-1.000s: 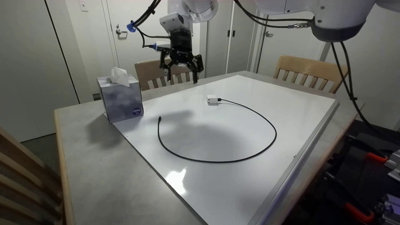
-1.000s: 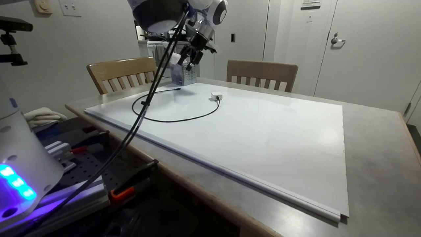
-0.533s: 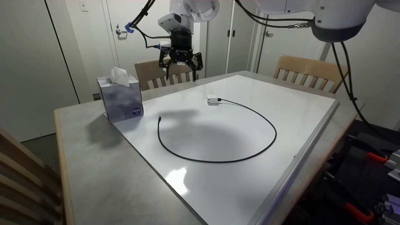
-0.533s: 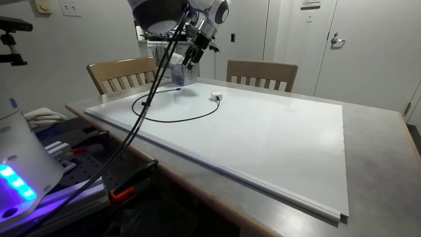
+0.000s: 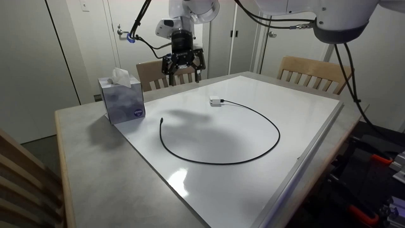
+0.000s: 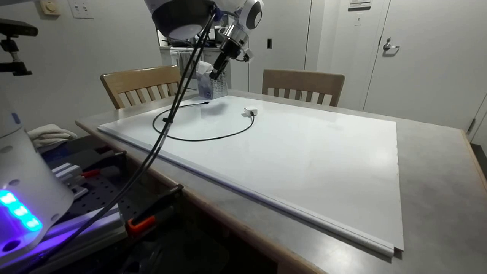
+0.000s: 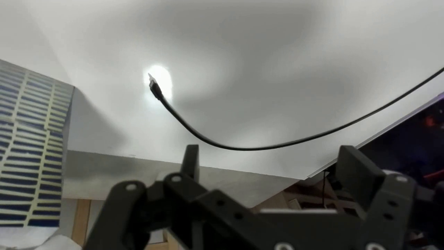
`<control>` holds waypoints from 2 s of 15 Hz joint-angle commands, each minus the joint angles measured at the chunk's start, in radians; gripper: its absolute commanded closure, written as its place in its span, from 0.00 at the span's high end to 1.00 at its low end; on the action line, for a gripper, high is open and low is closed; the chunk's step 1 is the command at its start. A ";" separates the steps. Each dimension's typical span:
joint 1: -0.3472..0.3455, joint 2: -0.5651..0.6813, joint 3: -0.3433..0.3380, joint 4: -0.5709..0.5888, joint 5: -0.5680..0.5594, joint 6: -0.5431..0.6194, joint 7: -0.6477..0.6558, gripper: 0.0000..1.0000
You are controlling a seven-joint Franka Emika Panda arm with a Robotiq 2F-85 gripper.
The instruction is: Straighten the charger cable.
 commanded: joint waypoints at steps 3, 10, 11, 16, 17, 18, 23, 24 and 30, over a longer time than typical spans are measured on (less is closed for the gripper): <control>-0.009 -0.007 -0.039 -0.004 0.000 0.030 0.291 1.00; -0.040 0.015 -0.037 0.000 0.045 -0.005 0.469 1.00; -0.045 0.018 -0.036 0.000 0.048 -0.005 0.473 1.00; -0.004 0.014 -0.091 0.039 0.043 -0.055 0.700 1.00; 0.000 0.011 -0.101 0.035 0.040 -0.062 0.751 1.00; 0.003 0.009 -0.111 0.033 0.038 -0.068 0.800 1.00; 0.015 0.002 -0.166 0.021 0.011 -0.080 1.029 1.00; 0.017 -0.003 -0.175 0.018 0.005 -0.083 1.074 1.00; 0.010 0.020 -0.164 0.016 -0.006 -0.072 1.133 1.00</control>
